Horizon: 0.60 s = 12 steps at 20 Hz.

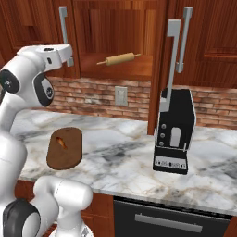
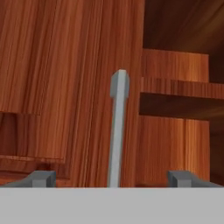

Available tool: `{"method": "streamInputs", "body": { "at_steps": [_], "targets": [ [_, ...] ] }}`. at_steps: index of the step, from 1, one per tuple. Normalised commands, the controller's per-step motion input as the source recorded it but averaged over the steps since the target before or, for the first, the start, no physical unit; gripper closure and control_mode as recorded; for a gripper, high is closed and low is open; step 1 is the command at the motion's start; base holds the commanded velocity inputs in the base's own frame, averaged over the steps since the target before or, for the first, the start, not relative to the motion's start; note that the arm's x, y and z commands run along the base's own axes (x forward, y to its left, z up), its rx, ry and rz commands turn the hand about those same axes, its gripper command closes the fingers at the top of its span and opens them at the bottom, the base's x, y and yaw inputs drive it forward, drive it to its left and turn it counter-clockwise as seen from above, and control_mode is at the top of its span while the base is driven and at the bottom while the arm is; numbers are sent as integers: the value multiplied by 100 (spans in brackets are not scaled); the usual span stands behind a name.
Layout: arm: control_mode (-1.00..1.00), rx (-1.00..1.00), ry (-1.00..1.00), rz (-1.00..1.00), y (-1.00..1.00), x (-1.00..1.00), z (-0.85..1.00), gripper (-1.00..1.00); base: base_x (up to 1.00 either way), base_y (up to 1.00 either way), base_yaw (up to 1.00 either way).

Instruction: Open the cabinet, retrieve the rolling pin, and place it next to the meat on the cutting board to prepare for tenderizing.

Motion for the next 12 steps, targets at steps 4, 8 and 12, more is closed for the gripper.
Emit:
{"method": "streamInputs", "body": {
  "at_steps": [4,8,12],
  "targets": [
    [-100,0,0,0,0,49,-1,-100,0,0,0],
    [-100,0,-2,0,0,47,-1,-100,0,0,0],
    [-100,0,-3,0,0,48,-1,-100,0,0,0]
  ]
}}
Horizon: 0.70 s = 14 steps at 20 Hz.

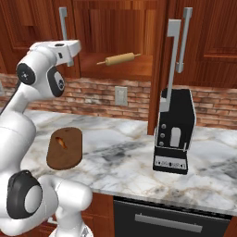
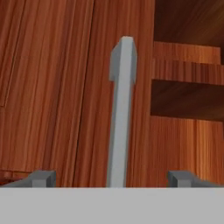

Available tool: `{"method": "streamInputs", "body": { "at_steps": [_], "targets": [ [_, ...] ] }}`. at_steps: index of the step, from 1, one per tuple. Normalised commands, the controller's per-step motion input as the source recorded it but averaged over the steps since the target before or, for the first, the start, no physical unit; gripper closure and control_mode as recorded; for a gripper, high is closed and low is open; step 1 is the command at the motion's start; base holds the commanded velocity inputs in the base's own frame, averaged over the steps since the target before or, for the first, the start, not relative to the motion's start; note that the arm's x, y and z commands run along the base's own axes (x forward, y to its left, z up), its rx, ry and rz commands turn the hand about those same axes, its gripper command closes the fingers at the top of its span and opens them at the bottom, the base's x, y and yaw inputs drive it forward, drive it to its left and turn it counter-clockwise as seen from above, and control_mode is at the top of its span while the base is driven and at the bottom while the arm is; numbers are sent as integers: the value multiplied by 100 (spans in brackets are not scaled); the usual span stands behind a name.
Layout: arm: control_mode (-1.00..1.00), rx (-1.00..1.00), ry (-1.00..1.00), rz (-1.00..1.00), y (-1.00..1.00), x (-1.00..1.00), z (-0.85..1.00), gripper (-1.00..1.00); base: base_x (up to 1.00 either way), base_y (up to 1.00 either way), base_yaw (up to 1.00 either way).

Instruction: Open the cabinet, retrieve the rolling pin, and place it next to the meat on the cutting board to prepare for tenderizing.

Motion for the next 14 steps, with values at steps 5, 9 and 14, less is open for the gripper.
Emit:
{"method": "streamInputs", "body": {
  "at_steps": [5,9,14],
  "targets": [
    [-100,0,-3,0,0,52,-3,-100,0,0,0],
    [-100,0,-1,0,0,54,-6,-100,0,0,0],
    [-100,0,0,0,0,56,-6,-100,0,0,0]
  ]
}}
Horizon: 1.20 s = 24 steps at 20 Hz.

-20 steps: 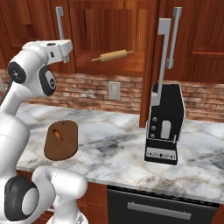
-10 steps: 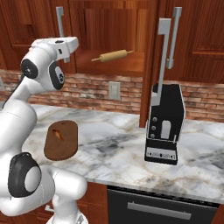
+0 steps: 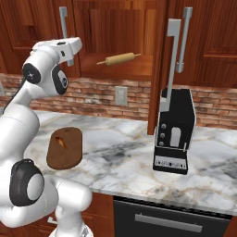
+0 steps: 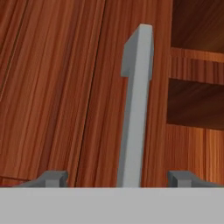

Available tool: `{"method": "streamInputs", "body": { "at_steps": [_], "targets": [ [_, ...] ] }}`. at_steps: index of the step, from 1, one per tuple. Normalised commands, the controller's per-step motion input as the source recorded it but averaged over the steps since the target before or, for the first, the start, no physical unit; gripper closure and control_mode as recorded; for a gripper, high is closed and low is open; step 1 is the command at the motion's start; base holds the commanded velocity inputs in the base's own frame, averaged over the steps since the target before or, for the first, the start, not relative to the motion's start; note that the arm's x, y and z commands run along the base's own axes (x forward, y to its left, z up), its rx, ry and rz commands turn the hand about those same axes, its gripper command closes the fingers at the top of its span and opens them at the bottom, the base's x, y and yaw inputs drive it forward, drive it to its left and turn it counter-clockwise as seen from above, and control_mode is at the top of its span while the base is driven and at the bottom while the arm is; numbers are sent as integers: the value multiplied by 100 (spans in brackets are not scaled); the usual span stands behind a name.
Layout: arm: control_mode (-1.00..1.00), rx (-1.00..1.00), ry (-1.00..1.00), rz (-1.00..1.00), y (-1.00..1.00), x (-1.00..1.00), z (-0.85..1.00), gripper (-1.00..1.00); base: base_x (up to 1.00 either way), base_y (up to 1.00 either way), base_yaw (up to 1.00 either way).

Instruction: Open the cabinet, retrieve the rolling pin, and place it next to the meat on the cutting board to prepare for tenderizing.

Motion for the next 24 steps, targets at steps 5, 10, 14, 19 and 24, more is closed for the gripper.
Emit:
{"method": "streamInputs", "body": {
  "at_steps": [5,10,14,19,24],
  "targets": [
    [-100,0,2,0,1,34,-4,100,0,0,0],
    [-100,0,5,0,1,5,-10,100,0,0,0],
    [-100,0,2,0,4,8,-14,100,0,0,0],
    [-100,0,0,0,2,-4,-15,100,0,0,0],
    [-100,0,-4,3,26,-49,-21,100,0,0,0]
  ]
}}
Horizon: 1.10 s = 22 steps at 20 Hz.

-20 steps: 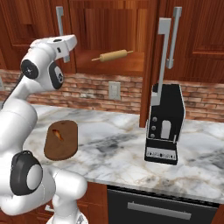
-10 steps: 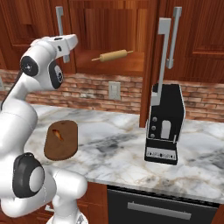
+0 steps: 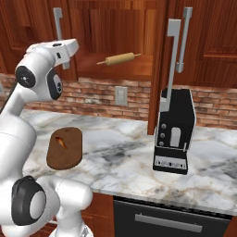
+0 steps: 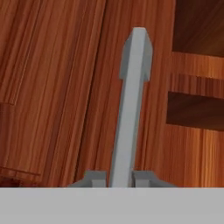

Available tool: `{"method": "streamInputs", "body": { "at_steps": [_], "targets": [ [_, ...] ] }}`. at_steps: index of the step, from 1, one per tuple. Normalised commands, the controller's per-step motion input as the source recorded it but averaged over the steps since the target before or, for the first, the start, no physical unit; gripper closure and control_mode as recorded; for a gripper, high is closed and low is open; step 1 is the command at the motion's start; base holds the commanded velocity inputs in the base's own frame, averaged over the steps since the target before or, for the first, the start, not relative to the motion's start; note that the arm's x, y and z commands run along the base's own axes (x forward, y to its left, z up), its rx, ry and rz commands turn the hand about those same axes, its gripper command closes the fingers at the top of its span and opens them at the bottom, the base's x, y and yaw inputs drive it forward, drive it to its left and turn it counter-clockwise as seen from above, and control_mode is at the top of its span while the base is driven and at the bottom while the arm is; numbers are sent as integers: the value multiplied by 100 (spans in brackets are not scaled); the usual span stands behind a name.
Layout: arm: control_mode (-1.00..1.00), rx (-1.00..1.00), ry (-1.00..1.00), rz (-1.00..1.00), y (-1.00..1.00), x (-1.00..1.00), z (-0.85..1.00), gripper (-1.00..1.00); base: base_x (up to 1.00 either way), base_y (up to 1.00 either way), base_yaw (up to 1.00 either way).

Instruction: Open the cabinet, retrieve the rolling pin, and place it next to the meat on the cutting board to prepare for tenderizing.

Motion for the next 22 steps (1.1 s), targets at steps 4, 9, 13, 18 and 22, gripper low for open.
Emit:
{"method": "streamInputs", "body": {
  "at_steps": [4,9,13,18,22],
  "targets": [
    [-100,0,-5,3,41,-75,-20,100,0,0,0],
    [-100,0,-1,4,46,-75,-15,100,0,0,0],
    [-100,0,0,4,46,-57,-12,100,0,0,0],
    [-100,0,-1,0,19,-36,-1,-100,0,0,0],
    [-100,4,-2,0,-68,-7,5,-100,0,0,0]
  ]
}}
